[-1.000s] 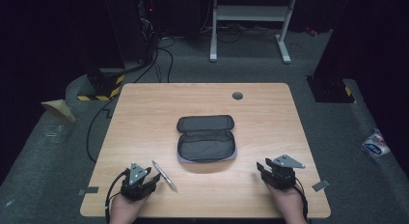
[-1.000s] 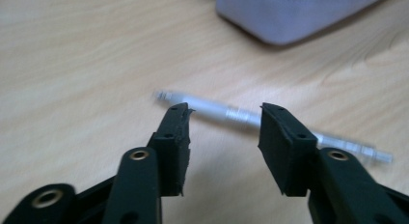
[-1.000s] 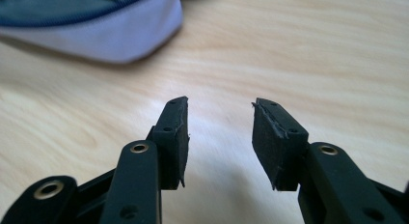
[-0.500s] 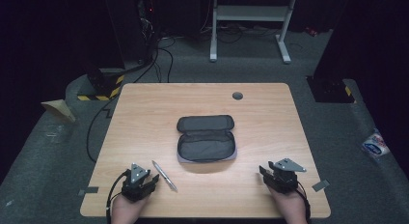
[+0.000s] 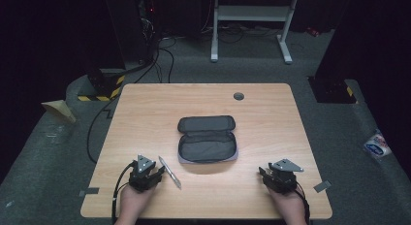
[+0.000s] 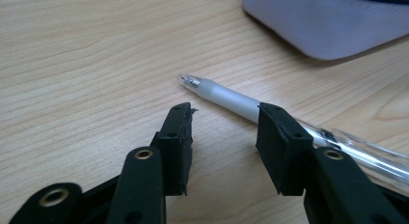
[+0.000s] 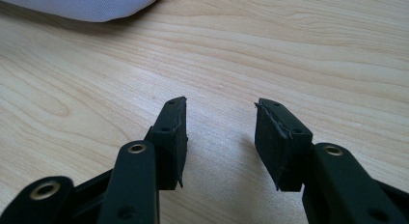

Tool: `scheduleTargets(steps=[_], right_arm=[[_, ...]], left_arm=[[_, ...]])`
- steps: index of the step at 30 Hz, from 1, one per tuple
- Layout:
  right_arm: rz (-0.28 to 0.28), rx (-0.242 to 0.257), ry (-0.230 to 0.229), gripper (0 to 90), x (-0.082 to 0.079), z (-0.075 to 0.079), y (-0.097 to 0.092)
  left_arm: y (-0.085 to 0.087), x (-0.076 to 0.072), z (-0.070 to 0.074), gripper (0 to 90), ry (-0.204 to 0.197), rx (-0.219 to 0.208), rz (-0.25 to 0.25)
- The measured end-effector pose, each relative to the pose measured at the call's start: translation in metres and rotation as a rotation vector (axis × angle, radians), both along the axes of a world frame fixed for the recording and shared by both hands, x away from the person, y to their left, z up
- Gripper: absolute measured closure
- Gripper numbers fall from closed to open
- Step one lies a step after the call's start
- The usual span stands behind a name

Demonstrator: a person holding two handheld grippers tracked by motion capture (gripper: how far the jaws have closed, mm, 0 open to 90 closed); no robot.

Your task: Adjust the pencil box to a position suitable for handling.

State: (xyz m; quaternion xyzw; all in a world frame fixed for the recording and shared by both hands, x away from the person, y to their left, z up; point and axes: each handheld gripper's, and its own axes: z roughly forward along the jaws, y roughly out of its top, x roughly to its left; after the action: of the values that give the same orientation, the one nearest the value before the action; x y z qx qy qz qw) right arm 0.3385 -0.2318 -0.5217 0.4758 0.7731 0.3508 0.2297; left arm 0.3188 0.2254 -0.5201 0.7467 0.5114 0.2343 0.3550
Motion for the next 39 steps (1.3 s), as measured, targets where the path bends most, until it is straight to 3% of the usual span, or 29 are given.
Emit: scheduleTargets(steps=[1, 2, 5, 8, 9, 11, 16, 18, 28, 31, 34, 39], right_arm=[[0.0, 0.0, 0.0, 54.4, 0.0, 0.0, 0.0], [-0.002, 0.001, 0.001, 54.4, 0.0, 0.0, 0.0], [-0.003, -0.004, 0.004, 54.3, 0.0, 0.0, 0.001], [0.004, -0.01, 0.004, 54.3, 0.0, 0.0, 0.001], [0.005, -0.01, 0.004, 54.2, 0.0, 0.0, 0.001], [0.005, -0.008, 0.006, 54.1, 0.0, 0.0, 0.001], [0.007, -0.015, 0.005, 53.9, 0.0, 0.0, 0.002], [0.006, -0.016, 0.006, 53.9, 0.0, 0.0, 0.002], [0.005, -0.018, 0.005, 53.7, 0.0, 0.0, 0.002], [0.005, -0.017, 0.005, 53.6, 0.0, 0.0, 0.002], [0.007, -0.016, 0.005, 53.6, 0.0, 0.0, 0.002], [0.009, -0.016, 0.007, 53.4, 0.0, 0.0, 0.002]], left_arm=[[0.0, 0.0, 0.0, 54.7, 0.0, 0.0, 0.0], [-0.005, -0.004, 0.004, 53.3, -0.01, -0.029, 0.0], [-0.013, -0.006, 0.007, 47.1, -0.025, -0.029, -0.004], [-0.024, -0.004, 0.005, 36.9, -0.034, 0.001, 0.019], [-0.029, -0.002, 0.003, 32.7, -0.035, 0.017, 0.057], [-0.031, 0.0, 0.001, 27.9, -0.023, 0.029, 0.078], [-0.032, 0.003, -0.003, 28.8, 0.02, 0.038, 0.068], [-0.03, 0.004, -0.005, 33.1, 0.044, 0.031, 0.05], [-0.016, -0.005, -0.003, 47.2, 0.051, 0.004, 0.001], [-0.013, -0.007, -0.002, 48.8, 0.054, 0.0, -0.004], [-0.007, -0.011, -0.004, 47.3, 0.031, 0.021, -0.016], [0.0, -0.014, -0.004, 49.9, 0.037, 0.014, -0.025]])
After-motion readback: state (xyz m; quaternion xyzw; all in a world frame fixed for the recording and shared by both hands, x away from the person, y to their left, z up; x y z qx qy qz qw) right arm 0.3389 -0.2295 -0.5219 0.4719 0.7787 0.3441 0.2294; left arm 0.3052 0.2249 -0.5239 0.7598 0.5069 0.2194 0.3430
